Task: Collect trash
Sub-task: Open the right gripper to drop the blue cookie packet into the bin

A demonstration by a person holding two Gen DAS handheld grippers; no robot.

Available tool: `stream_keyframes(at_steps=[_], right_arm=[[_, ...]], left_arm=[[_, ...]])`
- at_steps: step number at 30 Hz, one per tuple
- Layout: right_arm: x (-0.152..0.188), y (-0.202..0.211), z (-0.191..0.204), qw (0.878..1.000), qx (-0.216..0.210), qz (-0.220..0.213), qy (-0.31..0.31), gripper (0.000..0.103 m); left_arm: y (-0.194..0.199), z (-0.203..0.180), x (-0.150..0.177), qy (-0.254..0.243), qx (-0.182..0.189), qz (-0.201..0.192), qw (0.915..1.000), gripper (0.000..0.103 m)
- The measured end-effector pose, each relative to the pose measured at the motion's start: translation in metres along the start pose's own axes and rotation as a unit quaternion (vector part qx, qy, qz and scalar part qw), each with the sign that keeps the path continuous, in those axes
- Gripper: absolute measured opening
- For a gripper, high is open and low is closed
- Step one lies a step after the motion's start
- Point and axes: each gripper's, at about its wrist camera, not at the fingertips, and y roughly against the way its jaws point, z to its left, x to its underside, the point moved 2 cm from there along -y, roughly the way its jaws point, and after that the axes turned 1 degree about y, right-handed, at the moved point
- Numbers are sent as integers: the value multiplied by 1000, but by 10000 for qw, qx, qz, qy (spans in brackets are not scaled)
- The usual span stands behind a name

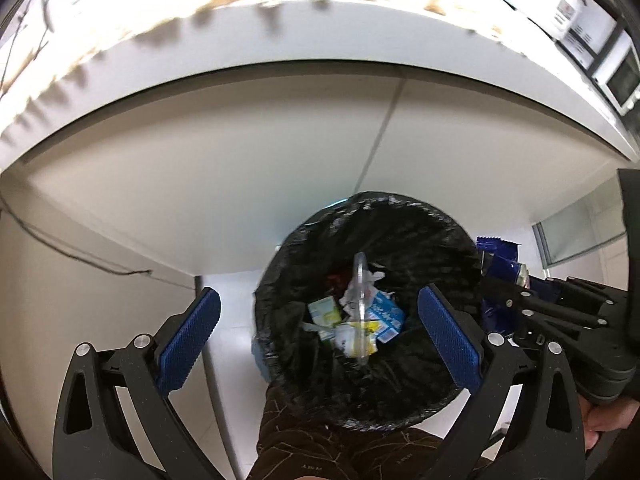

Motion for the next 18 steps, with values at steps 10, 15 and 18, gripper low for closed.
stream_keyframes(at_steps=[10, 15, 18], right_arm=[[-7, -32, 25, 9992, 73, 177, 361, 24], [-11, -40, 36, 9986, 81, 230, 467, 25], [-14, -42, 40, 9986, 88, 203, 486, 28]], left_arm=[[4, 36, 8, 254, -142, 39, 9996, 97], [1, 48, 6, 322, -166, 84, 9993, 97], [-4, 52, 5, 279, -190, 138, 9993, 97]])
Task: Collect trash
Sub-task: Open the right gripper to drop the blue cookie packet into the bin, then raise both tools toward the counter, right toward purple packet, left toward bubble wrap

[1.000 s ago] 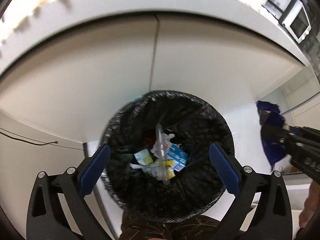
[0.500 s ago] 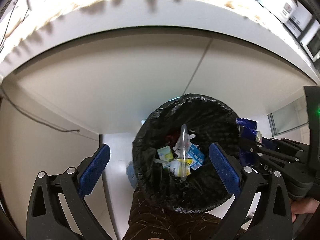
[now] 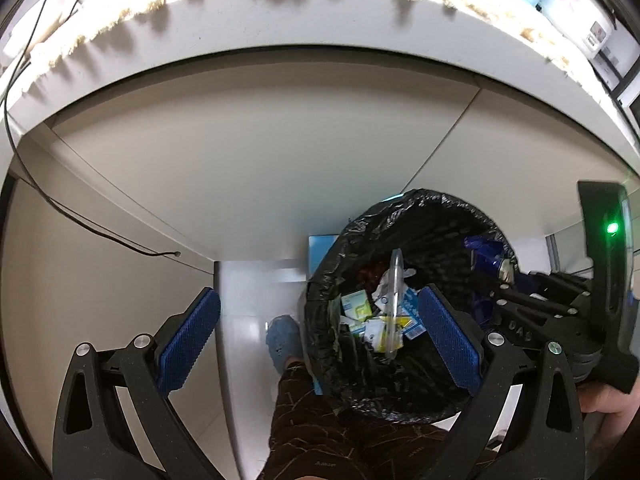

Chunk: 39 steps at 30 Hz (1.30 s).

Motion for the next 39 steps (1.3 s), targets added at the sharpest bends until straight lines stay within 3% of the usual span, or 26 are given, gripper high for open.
stream_keyframes(at_steps=[3, 7, 14, 26, 39], right_arm=[[-2, 0, -1, 10000, -5, -25, -90, 39], [-5, 4, -1, 9998, 33, -83, -152, 68], [-8, 46, -9, 9987, 117, -399, -295, 86], [-35, 154, -22, 9900, 419, -1301, -355, 95], [-80, 249, -14, 9708, 601, -2324, 37, 95]], left_arm=[[-5, 3, -2, -26, -1, 47, 10000, 97], [-6, 5, -7, -51, 22, 43, 10000, 97], [13, -2, -20, -244, 56, -114, 9996, 97], [93, -5, -65, -99, 238, -510, 9984, 97], [166, 5, -124, 121, 284, -1055, 9939, 97]])
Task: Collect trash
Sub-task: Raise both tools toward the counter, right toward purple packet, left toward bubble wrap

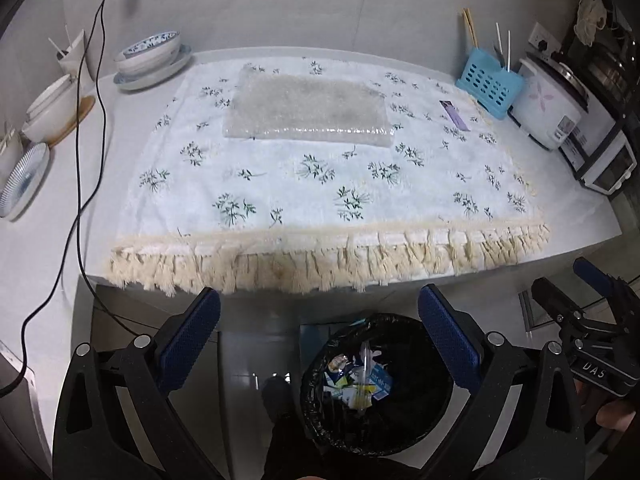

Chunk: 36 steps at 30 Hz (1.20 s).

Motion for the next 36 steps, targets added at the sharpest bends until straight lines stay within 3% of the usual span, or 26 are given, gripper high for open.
stream_keyframes(at_steps=[11, 17, 22, 31, 36], right_arm=[[-69, -13, -7, 9995, 75, -291, -6, 95], [-106, -30, -18, 9990, 88, -380, -221, 95], [-134, -56, -26, 9990, 278, -278, -213, 95], [-181, -129, -66, 9976, 461, 275, -446, 95], [-207, -174, -78, 9957, 501, 617, -467, 85]], left_arm=[[2, 18, -63, 198, -235, -376, 9988, 97], [-12, 33, -90, 269, -374, -370, 9983, 97], [-29, 49, -117, 357, -424, -361, 9978, 97], [-90, 85, -170, 464, -506, 47, 9976, 97], [-134, 96, -194, 391, -481, 395, 9973, 97]])
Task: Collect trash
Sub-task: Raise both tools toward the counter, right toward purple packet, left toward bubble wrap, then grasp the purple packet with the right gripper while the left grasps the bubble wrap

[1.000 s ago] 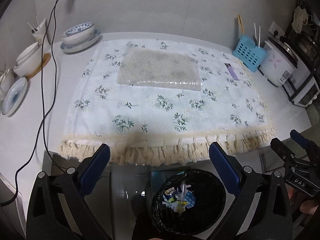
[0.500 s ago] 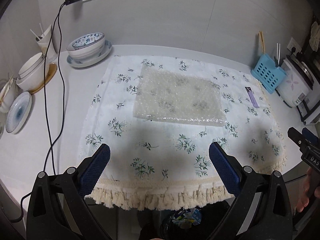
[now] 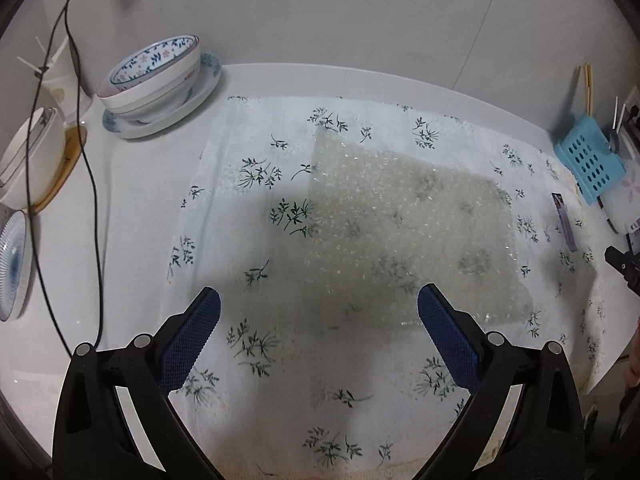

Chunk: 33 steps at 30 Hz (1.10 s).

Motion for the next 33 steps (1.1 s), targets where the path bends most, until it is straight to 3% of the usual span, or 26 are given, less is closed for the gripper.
stream_keyframes(at_steps=[8, 12, 15, 18, 21, 24, 26, 29, 33], right_arm=[[-35, -69, -3, 9976, 96, 679, 39, 66], [-41, -95, -8, 9949, 148, 994, -84, 56], [-44, -109, -9, 9928, 144, 1179, -164, 50], [-44, -118, -12, 9905, 94, 1325, -365, 45], [-44, -121, -12, 9902, 71, 1329, -424, 39], [-44, -122, -8, 9900, 53, 1345, -412, 27], [-45, -123, -3, 9900, 47, 1354, -394, 21], [-49, -127, 3, 9903, 80, 1344, -352, 19], [-52, -130, 5, 9905, 32, 1324, -377, 15]], left_arm=[[-61, 0, -17, -72, 139, 725, 9972, 97], [-72, -5, -17, -131, 91, 887, 9959, 95], [-78, -8, -17, -115, 108, 1012, 9947, 88], [-82, -15, -18, -182, 72, 1168, 9930, 79], [-82, -21, -21, -213, 91, 1289, 9914, 62], [-80, -29, -23, -197, 88, 1432, 9895, 45], [-81, -34, -25, -222, 79, 1490, 9886, 26], [-80, -39, -26, -197, 149, 1507, 9883, 10], [-72, -37, -28, -202, 225, 1366, 9902, 6]])
